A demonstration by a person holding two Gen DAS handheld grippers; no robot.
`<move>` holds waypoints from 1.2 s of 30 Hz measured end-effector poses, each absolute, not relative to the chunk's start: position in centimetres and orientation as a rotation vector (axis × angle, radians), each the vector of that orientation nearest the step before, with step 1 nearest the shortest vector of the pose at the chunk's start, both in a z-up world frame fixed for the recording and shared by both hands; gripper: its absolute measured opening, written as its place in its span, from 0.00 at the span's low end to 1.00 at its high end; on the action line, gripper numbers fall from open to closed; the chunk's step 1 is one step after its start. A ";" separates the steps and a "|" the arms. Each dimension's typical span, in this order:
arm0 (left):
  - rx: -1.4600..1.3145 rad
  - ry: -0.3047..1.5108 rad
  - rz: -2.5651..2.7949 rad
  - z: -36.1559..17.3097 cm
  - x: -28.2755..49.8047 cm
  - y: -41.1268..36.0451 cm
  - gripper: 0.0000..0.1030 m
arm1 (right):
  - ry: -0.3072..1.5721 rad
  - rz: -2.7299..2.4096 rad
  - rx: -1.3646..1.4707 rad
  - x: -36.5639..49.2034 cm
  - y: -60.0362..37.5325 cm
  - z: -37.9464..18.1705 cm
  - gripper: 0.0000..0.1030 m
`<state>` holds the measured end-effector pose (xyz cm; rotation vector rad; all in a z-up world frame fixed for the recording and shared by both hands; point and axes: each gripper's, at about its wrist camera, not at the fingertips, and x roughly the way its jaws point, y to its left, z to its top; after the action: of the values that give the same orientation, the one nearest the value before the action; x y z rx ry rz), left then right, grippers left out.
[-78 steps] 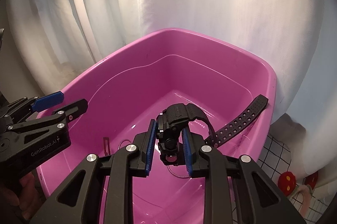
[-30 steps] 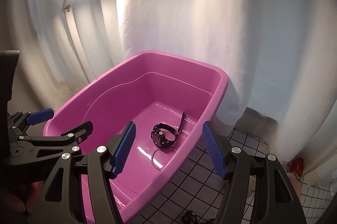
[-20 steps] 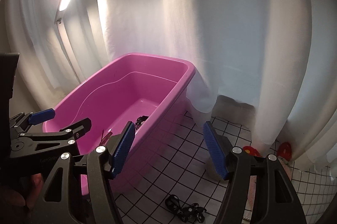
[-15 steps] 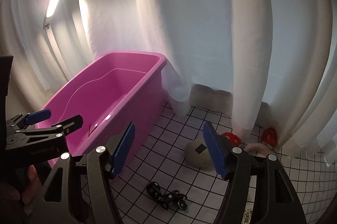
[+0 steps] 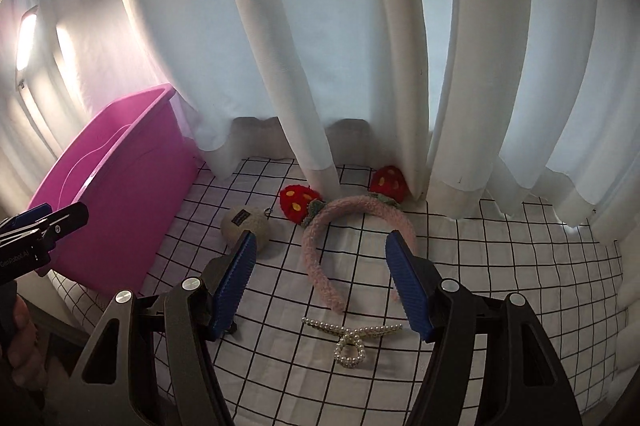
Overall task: Organize jewelry
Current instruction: 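Move the left tool to the black lanyard while the right tool approaches the pearl hair claw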
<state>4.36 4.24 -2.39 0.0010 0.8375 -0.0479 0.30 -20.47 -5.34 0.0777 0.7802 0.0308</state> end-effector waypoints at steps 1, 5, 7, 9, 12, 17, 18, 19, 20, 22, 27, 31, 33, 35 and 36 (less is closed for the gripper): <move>0.003 0.841 -0.057 -2.7 4.2 3.7 0.93 | 0.787 0.022 0.086 0.0 -21.2 -5.7 0.62; 0.013 0.865 -0.085 -4.0 3.7 2.2 0.93 | 0.819 -0.003 0.112 -0.9 -22.8 -7.1 0.62; 0.021 0.879 -0.091 -4.8 3.4 1.6 0.93 | 0.839 -0.008 0.128 -1.1 -23.3 -8.1 0.62; 0.032 0.900 -0.093 -5.9 3.2 1.2 0.93 | 0.864 -0.011 0.148 -1.4 -23.6 -9.2 0.62; 0.046 0.938 -0.094 -7.7 3.1 0.7 0.93 | 0.906 -0.009 0.165 -1.7 -23.7 -11.0 0.62; 0.072 0.992 -0.088 -10.8 2.9 0.3 0.93 | 0.970 -0.007 0.185 -1.9 -23.5 -14.1 0.62; 0.074 1.003 -0.089 -11.5 2.9 0.3 0.93 | 0.981 -0.007 0.190 -2.0 -23.5 -14.7 0.62; 0.075 1.015 -0.090 -12.0 2.9 0.3 0.93 | 0.992 -0.007 0.195 -2.0 -23.5 -15.2 0.62; 0.078 1.027 -0.089 -12.7 2.9 0.3 0.93 | 1.003 -0.007 0.197 -2.1 -23.5 -15.8 0.62; 0.087 1.046 -0.089 -13.8 2.9 0.3 0.93 | 1.021 -0.009 0.201 -2.1 -23.4 -16.7 0.62; 0.094 1.080 -0.092 -16.0 3.0 0.6 0.93 | 1.052 -0.017 0.205 -2.0 -23.3 -18.7 0.62; 0.092 1.120 -0.094 -17.6 3.5 0.4 0.93 | 1.068 -0.024 0.218 -1.7 -23.3 -19.8 0.62; 0.106 1.121 -0.103 -18.2 3.5 0.0 0.93 | 1.074 -0.026 0.225 -1.6 -23.2 -20.3 0.62; 0.130 1.114 -0.111 -18.7 3.7 -0.5 0.93 | 1.077 -0.028 0.228 -1.4 -23.2 -20.7 0.62; 0.137 1.108 -0.116 -18.9 3.8 -0.7 0.93 | 1.079 -0.028 0.229 -1.3 -23.1 -20.8 0.62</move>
<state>3.82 -0.70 -18.87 0.1372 1.1077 -0.1158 -1.29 -23.08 -20.82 0.2290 1.0788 -0.0283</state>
